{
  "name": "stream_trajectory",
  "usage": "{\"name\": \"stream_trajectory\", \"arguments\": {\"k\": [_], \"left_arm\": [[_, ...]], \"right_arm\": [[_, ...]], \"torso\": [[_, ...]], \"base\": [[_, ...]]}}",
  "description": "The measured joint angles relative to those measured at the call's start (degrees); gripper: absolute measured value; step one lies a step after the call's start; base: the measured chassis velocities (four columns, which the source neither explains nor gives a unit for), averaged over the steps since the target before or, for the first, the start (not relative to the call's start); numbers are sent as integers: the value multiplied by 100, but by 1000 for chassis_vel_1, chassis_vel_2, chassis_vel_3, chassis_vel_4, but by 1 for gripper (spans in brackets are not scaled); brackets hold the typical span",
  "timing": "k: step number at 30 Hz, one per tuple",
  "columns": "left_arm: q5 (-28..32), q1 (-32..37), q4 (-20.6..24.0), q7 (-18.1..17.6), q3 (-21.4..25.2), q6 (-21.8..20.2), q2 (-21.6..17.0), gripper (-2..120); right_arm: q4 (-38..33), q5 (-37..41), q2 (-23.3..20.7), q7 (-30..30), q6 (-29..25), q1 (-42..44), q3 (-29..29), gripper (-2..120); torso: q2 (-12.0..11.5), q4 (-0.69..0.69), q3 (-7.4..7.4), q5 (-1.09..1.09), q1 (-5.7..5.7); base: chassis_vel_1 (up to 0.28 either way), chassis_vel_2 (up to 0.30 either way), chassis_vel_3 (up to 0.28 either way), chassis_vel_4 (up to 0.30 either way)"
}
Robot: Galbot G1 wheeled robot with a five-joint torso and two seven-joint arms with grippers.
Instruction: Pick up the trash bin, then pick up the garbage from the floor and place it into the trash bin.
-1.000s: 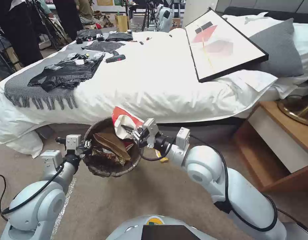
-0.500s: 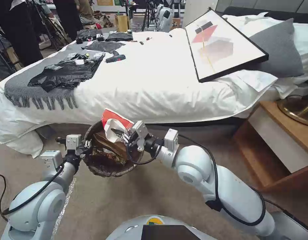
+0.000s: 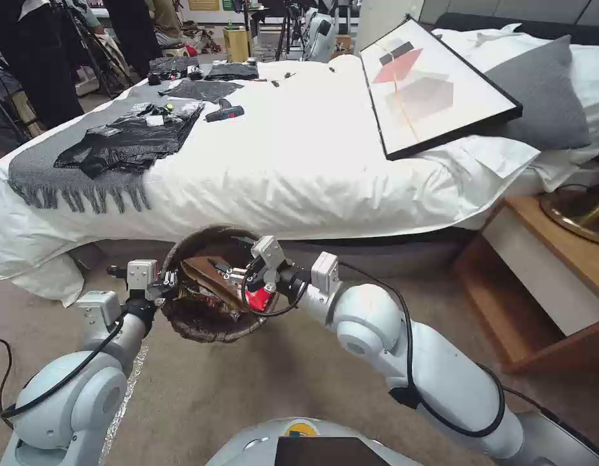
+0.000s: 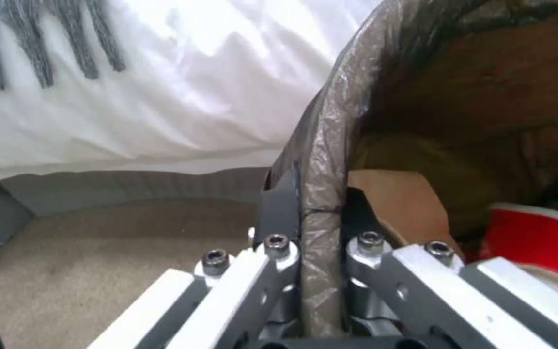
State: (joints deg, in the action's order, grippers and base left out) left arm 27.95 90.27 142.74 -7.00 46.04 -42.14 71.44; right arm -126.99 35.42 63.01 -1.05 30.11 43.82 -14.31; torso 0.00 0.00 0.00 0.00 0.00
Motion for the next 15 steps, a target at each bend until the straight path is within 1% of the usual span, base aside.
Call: {"name": "stream_trajectory", "arguments": {"k": [1, 2, 3, 5, 6, 8, 13, 15], "left_arm": [[0, 0, 0, 0, 0, 0, 0, 2], [0, -4, 0, 0, 0, 0, 1, 2], [1, -6, 0, 0, -1, 0, 4, 2], [1, -8, 0, 1, -4, 0, 13, 2], [1, -8, 0, 1, -4, 0, 13, 2], [1, -8, 0, 3, -5, 0, 20, 2], [1, -8, 0, 5, -7, 0, 38, 2], [1, -4, 2, 5, -5, 0, 44, 2]], "right_arm": [[0, 0, 0, 0, 0, 0, 0, 72], [0, -7, 11, -2, -1, 0, -1, 78], [0, -11, 15, -3, -2, 0, -1, 81], [-3, -14, 15, -8, -2, 7, 8, 91], [-3, -14, 15, -8, -2, 7, 8, 91], [-17, -14, 14, -14, -3, 11, 42, 97], [-96, 54, 52, -76, -1, -40, 202, 100], [-140, 188, 109, -126, 8, -107, 366, 100]], "torso": [[0, 0, 0, 0, 0], [0, 0, 0, 0, 0], [0, 0, 0, 0, 0], [0, 0, 0, 0, 0], [0, 0, 0, 0, 0], [0, 0, 0, 0, 0], [0, -1, 0, 1, 0], [0, 0, 0, 1, 0]], "base": [[0, 0, 0, 0], [0, 0, 0, 0], [0, 0, 0, 0], [0, 0, 0, 0], [0, 0, 0, 0], [0, 0, 0, 0], [0, 0, 0, 0], [0, 0, 0, 0]]}}
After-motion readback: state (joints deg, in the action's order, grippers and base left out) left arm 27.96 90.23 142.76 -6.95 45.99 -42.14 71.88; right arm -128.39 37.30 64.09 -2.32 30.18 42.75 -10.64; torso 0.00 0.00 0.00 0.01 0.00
